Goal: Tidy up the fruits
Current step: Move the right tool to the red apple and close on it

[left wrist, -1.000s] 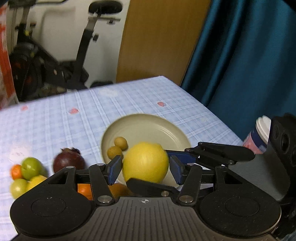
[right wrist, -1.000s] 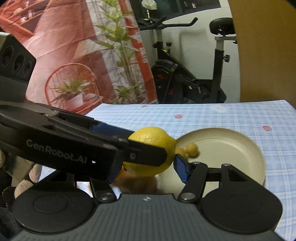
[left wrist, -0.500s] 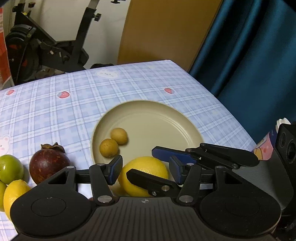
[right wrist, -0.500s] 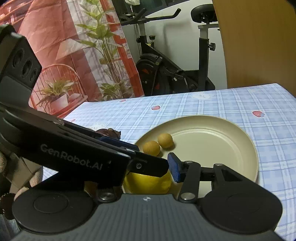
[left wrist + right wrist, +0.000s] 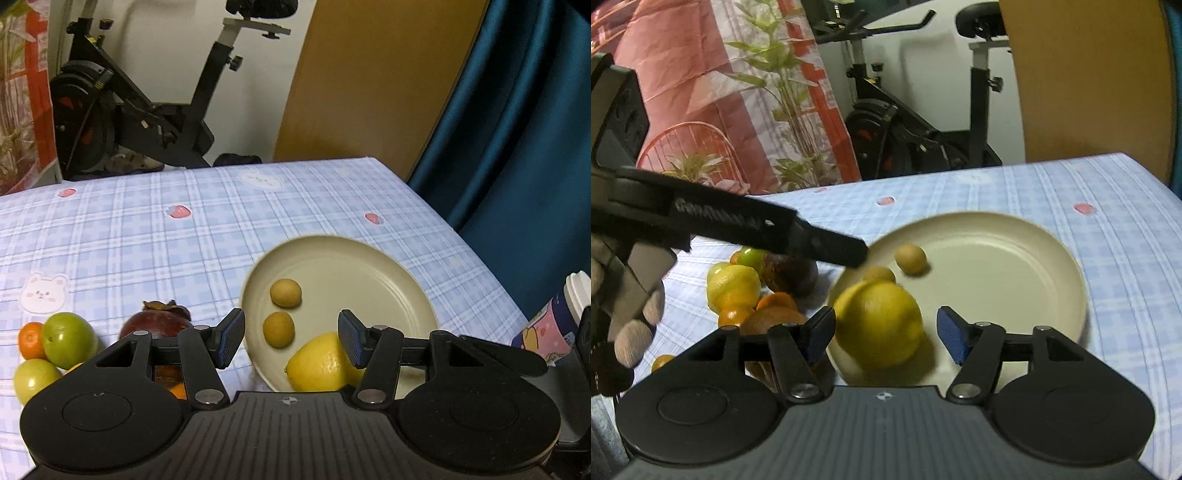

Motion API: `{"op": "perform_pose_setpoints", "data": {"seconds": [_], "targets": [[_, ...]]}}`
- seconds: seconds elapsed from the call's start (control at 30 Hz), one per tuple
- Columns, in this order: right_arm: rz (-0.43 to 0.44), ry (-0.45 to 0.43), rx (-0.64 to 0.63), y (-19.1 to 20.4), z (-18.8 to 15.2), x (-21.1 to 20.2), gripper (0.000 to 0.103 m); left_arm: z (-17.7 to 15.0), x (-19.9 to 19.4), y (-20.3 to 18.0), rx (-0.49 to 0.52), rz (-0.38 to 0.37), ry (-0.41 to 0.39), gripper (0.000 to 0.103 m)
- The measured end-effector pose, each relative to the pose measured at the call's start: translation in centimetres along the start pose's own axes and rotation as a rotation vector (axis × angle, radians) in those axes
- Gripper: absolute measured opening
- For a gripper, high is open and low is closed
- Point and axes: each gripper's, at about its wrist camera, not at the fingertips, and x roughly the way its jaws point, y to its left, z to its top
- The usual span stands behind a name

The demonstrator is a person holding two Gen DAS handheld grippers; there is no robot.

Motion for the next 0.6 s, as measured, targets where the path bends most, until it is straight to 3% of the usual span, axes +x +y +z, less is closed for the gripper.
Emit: {"op": "perform_pose_setpoints", "data": {"seconds": [0.43, 0.5, 0.6], "targets": [[0.022, -0.063, -0.062, 3.8, 0.0, -2.8, 0.064, -1.6, -7.8, 3.7, -0.104, 0.089, -0.090, 0.059], [0.044, -0.064, -0.091, 4.9, 0.0, -2.8, 0.056, -2.2, -8.6, 4.1, -0.116, 0.095, -0.099, 0.059], [0.083, -0.034, -0.159, 6.6, -0.1, -2.1, 0.055, -2.9, -9.5, 4.5, -0.119, 0.107, -0.108, 0.059]]}}
